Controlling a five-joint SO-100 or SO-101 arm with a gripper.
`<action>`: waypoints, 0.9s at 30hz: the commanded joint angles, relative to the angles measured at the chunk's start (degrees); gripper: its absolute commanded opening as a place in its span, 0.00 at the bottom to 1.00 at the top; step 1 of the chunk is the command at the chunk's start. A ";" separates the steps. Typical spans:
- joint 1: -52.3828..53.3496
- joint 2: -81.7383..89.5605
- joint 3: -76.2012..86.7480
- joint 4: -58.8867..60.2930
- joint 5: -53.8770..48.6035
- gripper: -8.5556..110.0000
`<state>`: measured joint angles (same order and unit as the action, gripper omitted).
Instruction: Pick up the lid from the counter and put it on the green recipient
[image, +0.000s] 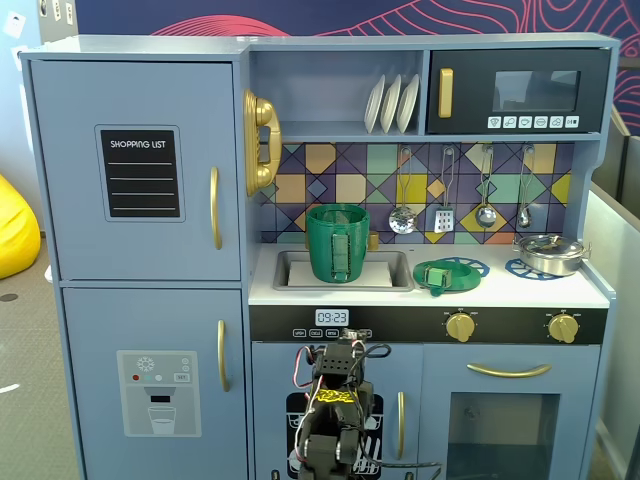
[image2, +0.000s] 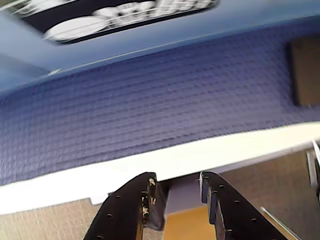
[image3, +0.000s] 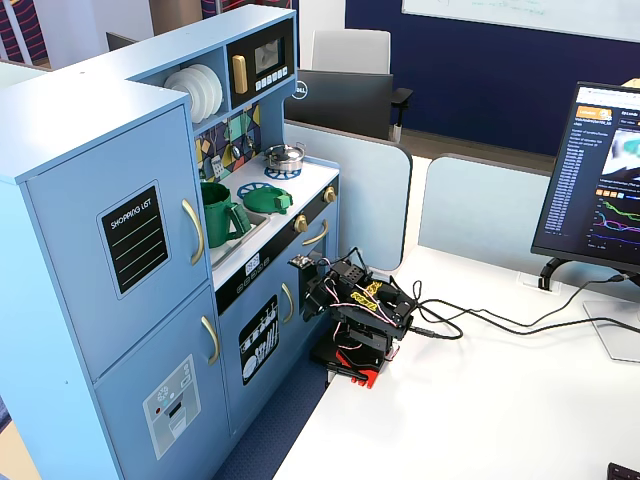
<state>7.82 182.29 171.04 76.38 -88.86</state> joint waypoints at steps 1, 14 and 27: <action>4.48 -6.94 -11.43 -6.15 -4.22 0.07; 25.22 -31.46 -37.62 -59.33 -5.80 0.43; 27.60 -54.14 -47.20 -72.77 -5.63 0.43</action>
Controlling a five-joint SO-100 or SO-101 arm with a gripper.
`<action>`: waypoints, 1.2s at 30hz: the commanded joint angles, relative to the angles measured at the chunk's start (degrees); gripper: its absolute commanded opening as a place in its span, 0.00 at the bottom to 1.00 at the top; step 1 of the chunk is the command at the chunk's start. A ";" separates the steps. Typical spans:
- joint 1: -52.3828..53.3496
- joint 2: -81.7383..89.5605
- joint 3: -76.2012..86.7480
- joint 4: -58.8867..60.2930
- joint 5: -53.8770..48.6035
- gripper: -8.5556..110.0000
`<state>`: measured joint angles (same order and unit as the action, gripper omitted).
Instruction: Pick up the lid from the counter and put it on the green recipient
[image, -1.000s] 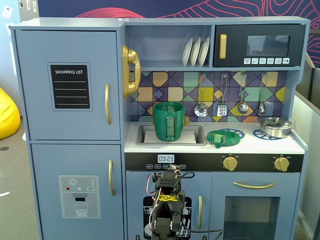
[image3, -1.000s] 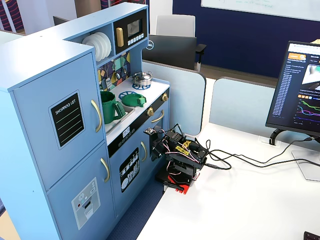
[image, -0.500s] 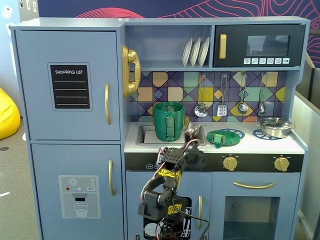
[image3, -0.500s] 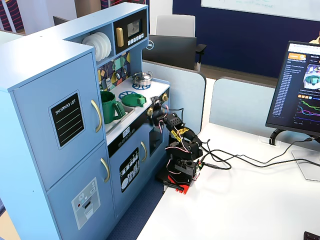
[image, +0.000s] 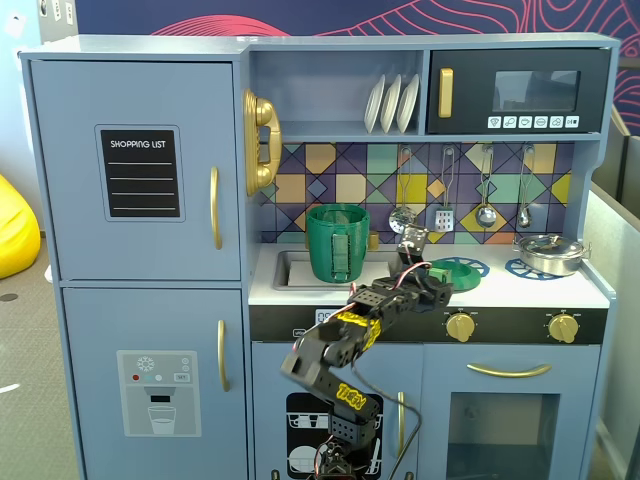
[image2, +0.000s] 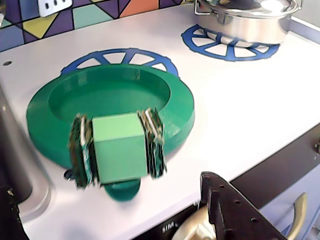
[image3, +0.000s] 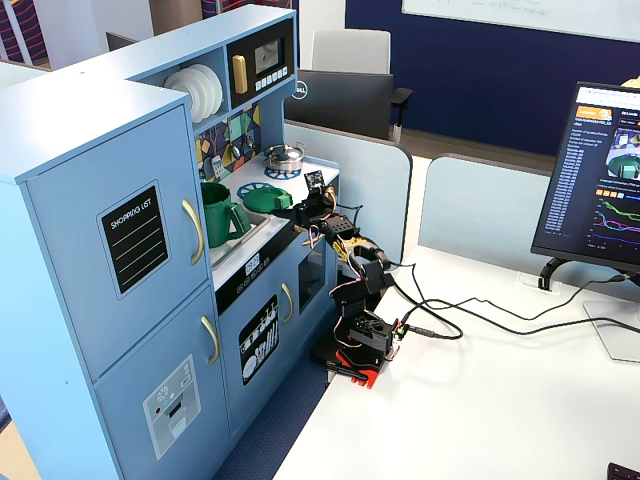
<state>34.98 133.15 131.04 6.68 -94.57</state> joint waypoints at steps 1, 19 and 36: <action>0.26 -6.50 -8.70 -3.08 0.35 0.42; -3.60 -22.59 -22.68 -2.99 -4.48 0.11; -8.70 -14.85 -40.25 9.49 0.18 0.07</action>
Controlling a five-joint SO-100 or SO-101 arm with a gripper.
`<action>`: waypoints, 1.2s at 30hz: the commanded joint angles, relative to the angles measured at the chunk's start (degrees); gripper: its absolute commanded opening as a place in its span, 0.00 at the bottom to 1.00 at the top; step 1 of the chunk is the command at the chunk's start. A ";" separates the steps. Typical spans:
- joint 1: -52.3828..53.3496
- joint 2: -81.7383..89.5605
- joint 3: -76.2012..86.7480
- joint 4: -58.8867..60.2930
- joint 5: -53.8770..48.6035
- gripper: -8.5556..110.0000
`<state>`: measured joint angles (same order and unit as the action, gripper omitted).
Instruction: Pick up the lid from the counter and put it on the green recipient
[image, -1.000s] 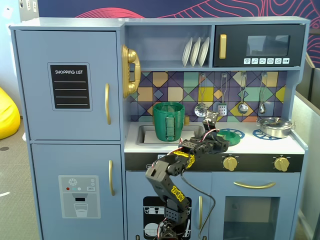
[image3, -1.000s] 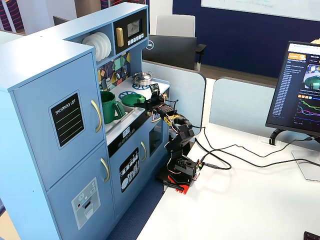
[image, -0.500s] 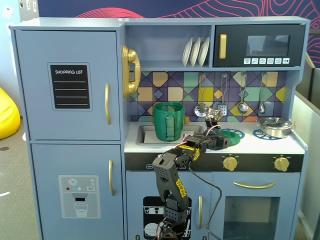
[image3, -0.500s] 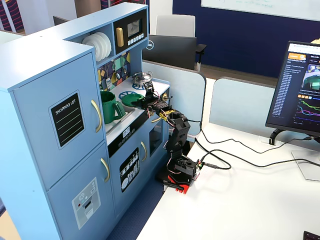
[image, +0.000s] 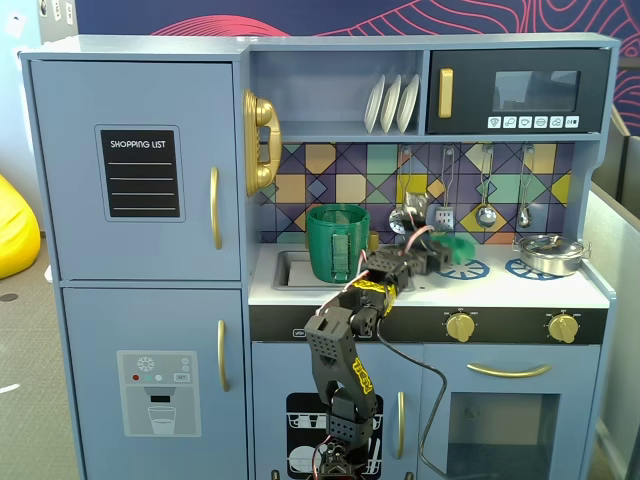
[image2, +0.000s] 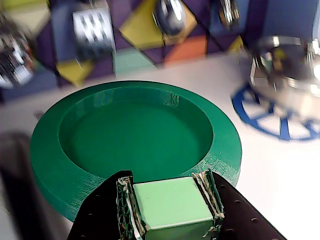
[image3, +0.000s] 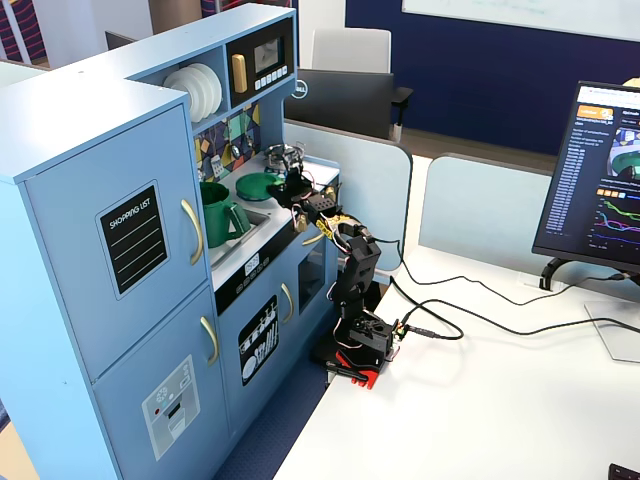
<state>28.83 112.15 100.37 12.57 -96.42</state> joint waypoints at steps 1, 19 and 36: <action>-3.43 6.59 -11.16 4.66 2.20 0.07; -21.45 6.15 -30.59 24.87 1.58 0.07; -27.16 1.49 -29.53 24.52 -2.20 0.07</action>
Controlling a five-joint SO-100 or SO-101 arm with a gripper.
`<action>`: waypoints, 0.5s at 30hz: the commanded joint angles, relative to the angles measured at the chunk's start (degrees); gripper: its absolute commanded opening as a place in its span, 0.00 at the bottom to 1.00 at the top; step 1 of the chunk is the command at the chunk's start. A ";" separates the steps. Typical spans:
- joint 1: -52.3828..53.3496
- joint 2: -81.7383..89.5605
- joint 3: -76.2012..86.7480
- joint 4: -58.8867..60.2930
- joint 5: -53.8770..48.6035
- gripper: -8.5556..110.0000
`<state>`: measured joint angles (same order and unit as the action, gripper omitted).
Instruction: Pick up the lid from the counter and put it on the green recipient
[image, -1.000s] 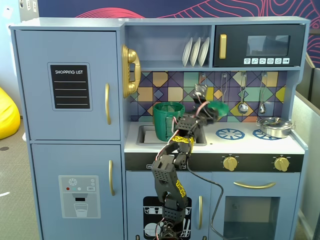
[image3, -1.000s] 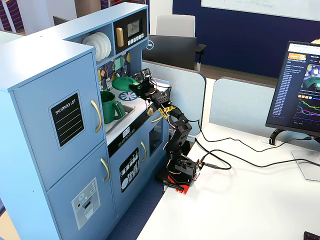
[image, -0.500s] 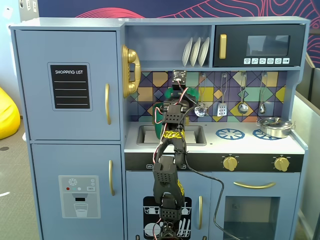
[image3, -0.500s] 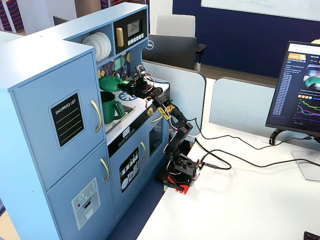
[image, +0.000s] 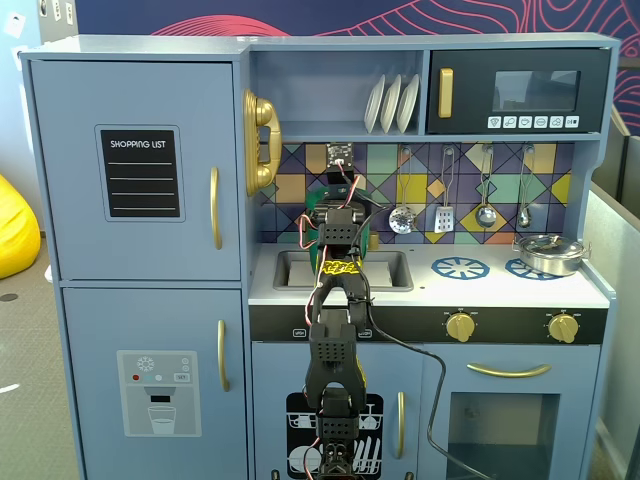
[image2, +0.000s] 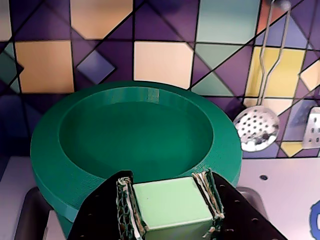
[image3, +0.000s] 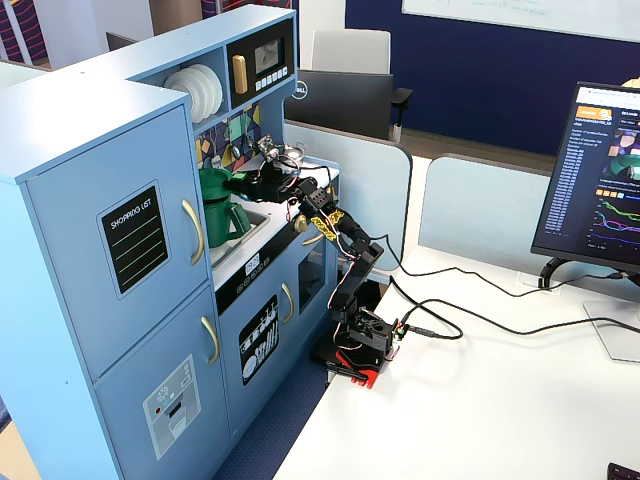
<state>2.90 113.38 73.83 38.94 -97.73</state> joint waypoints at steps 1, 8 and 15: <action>-1.41 -0.09 -2.90 -2.11 -1.05 0.07; -1.41 -1.58 -1.49 -3.43 -1.93 0.07; 0.18 -0.18 2.99 -4.48 -1.93 0.07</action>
<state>2.02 111.09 76.64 37.00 -99.14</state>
